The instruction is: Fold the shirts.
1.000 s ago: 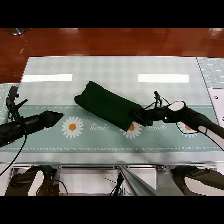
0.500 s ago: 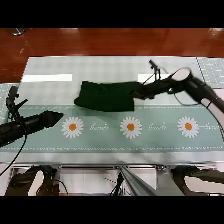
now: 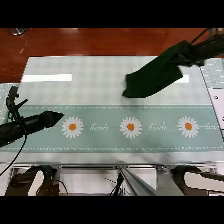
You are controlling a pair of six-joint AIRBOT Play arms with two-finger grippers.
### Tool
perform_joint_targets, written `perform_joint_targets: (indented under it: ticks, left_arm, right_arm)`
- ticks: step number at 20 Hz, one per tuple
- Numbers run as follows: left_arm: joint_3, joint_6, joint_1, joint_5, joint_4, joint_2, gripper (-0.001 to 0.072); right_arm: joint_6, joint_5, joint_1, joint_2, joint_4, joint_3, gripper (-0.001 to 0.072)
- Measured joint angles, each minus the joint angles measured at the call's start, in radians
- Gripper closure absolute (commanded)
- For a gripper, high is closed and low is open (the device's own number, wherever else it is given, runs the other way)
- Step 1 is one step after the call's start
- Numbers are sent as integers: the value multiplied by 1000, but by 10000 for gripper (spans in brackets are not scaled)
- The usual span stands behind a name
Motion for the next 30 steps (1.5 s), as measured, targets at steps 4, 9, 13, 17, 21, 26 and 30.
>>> perform_joint_targets:
  ticks: [4, 9, 13, 17, 21, 26, 30]
  left_arm:
    - [0, 0, 0, -1, 0, 0, 668]
    - [0, 0, 0, 16, 0, 0, 668]
    - [0, 12, 0, 43, 0, 0, 668]
    - [0, 17, 0, 74, 1, 0, 668]
    - [0, 19, 0, 102, 0, 0, 669]
    - [0, 19, 0, 144, 0, -1, 668]
    - [0, 19, 0, 178, 0, -8, 668]
  right_arm:
    - [26, 77, -194, 58, -11, 59, 685]
    - [44, 174, -446, 131, 10, 77, 686]
    - [63, 272, -615, 179, 30, 80, 687]
    - [69, 369, -734, 244, -54, 60, 687]
    - [70, 406, -829, 362, -203, -82, 686]
    - [113, 418, -885, 574, -550, -388, 660]
    - [154, 420, -895, 688, -748, -587, 90]
